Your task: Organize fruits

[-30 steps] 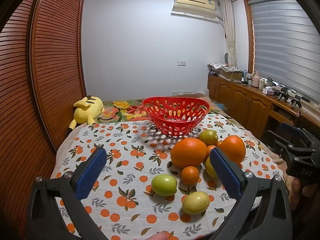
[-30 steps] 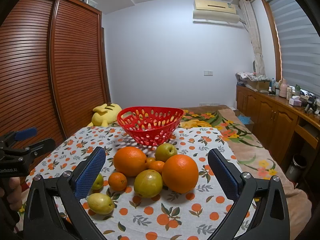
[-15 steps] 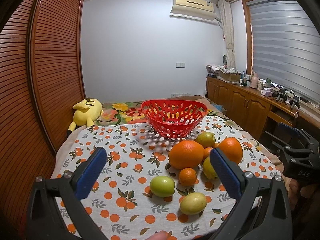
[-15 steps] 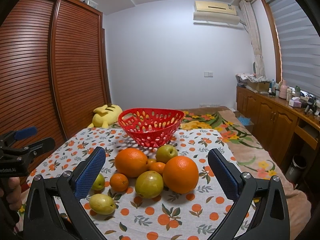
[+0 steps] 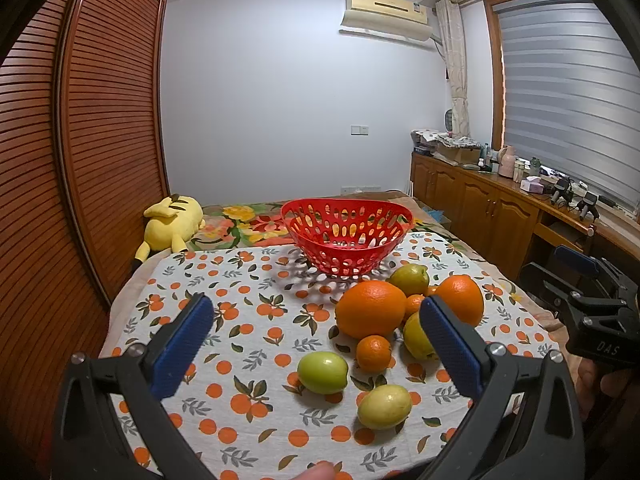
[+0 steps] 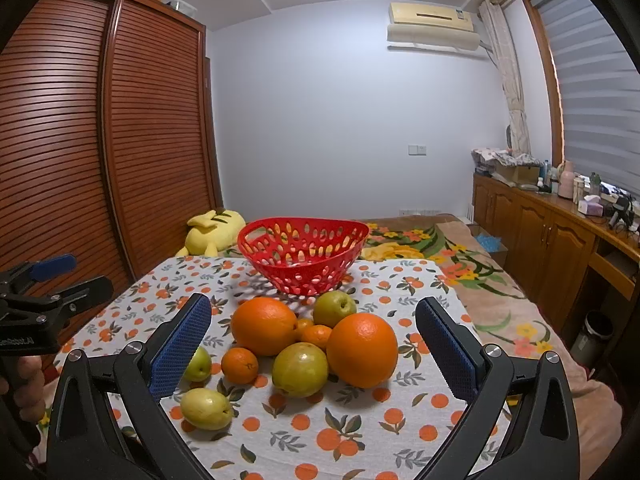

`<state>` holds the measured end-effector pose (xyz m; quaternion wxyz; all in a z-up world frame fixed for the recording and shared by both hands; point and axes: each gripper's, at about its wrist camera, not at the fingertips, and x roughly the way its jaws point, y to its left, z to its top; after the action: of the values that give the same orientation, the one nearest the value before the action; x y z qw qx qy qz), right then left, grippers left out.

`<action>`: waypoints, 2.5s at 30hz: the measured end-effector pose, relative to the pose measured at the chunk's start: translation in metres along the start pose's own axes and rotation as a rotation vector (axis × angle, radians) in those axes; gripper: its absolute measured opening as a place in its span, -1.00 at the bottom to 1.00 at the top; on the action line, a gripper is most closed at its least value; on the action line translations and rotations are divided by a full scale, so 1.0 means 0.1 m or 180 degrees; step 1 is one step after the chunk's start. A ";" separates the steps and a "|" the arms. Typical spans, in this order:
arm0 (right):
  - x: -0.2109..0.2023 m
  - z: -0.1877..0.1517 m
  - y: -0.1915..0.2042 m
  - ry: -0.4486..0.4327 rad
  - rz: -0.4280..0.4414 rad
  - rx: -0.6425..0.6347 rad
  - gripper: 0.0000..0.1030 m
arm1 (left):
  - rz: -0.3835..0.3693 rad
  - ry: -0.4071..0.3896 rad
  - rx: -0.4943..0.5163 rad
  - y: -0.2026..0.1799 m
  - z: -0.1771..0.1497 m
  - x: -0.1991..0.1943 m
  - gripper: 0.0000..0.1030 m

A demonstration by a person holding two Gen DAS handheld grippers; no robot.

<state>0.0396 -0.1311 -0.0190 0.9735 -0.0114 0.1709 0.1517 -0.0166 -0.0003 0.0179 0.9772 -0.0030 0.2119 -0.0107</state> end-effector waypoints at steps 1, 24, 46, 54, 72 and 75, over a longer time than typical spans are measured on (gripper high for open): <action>0.00 0.00 0.00 0.0000 -0.0002 0.0002 1.00 | -0.0004 0.0000 -0.0001 0.00 0.00 0.00 1.00; 0.00 0.00 0.01 -0.0006 -0.0002 -0.0003 1.00 | -0.0041 -0.0001 -0.0012 -0.07 0.01 -0.05 1.00; 0.15 -0.11 -0.06 0.0155 -0.0043 0.0011 1.00 | -0.0206 0.0289 -0.0065 -0.01 -0.29 0.26 1.00; 0.27 -0.24 -0.16 0.0281 -0.0071 0.0053 1.00 | -0.0366 0.0559 -0.0072 -0.07 -0.50 0.54 1.00; 0.49 -0.37 -0.31 0.0526 -0.0040 0.0064 1.00 | -0.0876 0.1153 -0.0141 -0.28 -0.84 0.93 0.52; 0.56 -0.40 -0.34 0.0606 0.0006 0.0070 0.98 | -0.0914 0.1236 -0.0105 -0.33 -0.88 0.98 0.48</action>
<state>0.0866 -0.1504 -0.0769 0.9527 -0.0149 0.2643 0.1490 0.0357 -0.0361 -0.1020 0.9064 -0.0470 0.3933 -0.1464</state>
